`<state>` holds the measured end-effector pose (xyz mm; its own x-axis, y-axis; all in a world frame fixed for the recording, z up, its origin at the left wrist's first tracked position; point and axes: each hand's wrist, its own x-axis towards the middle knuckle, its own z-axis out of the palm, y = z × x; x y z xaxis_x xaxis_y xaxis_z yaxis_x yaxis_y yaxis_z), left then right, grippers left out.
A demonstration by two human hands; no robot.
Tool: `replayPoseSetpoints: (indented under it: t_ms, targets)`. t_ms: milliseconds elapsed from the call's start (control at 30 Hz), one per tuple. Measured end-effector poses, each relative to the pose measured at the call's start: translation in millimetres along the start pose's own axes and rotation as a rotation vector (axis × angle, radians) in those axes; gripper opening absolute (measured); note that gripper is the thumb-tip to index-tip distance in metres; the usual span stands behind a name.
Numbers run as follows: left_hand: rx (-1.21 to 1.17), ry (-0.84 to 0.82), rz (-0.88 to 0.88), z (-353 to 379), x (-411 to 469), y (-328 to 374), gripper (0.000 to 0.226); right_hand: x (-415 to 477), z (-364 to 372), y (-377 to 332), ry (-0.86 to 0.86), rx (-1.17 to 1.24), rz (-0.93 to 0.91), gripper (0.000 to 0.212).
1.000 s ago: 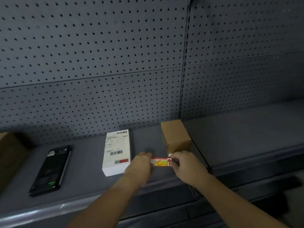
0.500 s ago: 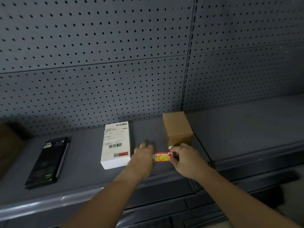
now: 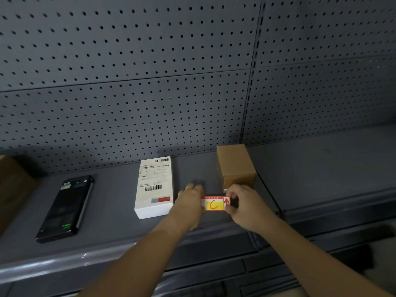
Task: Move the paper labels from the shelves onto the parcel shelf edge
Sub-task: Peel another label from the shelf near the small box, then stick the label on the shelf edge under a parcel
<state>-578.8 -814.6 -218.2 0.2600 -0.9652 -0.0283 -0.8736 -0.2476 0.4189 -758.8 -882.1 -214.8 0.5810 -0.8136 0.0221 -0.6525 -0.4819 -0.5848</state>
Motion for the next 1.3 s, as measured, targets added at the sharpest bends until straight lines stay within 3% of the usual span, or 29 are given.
replayPoseSetpoints:
  t_ms: [133, 333, 500, 733, 1300]
  targets:
    - [-0.049, 0.026, 0.021, -3, -5, 2, 0.023, -2, 1, 2, 0.093, 0.108, -0.008, 0.008]
    - [-0.111, 0.096, 0.024, -5, -15, 4, 0.018, -5, 1, -1, 0.082, 0.17, -0.014, 0.014]
    - [-0.13, 0.19, 0.118, -17, -30, 7, 0.038, -12, -10, -6, 0.118, 0.195, -0.037, 0.011]
    - [-0.019, 0.319, 0.097, -55, -66, 0, 0.03, -24, -32, -33, 0.244, 0.249, -0.118, 0.014]
    - [0.278, 0.549, -0.607, -128, -276, -93, 0.034, -47, 43, -222, -0.124, 0.315, -0.634, 0.013]
